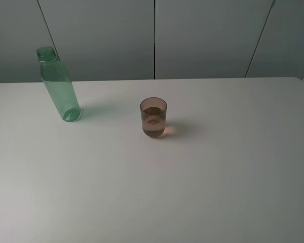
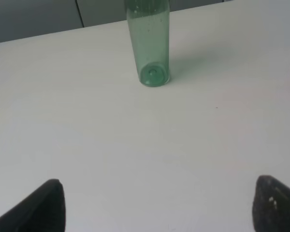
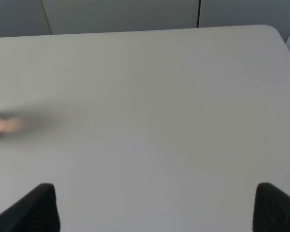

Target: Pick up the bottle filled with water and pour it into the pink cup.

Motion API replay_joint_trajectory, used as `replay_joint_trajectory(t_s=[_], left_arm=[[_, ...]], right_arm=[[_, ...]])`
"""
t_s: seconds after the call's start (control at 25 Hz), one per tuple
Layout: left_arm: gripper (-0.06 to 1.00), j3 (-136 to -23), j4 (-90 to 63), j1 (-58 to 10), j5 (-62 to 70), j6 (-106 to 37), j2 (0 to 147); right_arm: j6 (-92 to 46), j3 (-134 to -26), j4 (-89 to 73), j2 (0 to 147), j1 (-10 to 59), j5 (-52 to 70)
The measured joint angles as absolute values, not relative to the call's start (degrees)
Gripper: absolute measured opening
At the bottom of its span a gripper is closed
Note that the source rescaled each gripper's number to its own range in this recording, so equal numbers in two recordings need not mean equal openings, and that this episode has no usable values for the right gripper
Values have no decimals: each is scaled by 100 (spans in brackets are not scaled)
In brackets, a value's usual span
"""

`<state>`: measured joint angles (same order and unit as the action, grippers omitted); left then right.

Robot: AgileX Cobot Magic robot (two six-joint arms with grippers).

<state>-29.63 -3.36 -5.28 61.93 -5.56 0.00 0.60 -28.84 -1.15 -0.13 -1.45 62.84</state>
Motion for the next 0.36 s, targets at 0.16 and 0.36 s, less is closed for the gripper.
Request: replay_joint_trajectory(t_s=[0.16,0.36], left_arm=[[100,-2963,-336,-528,6193,-556,0],[100,-2963,-312,-528,6193,-556,0]], right_arm=[[60,-2884,-115,-13,-145,6284],[60,-2884,-115,-13,-145,6284]])
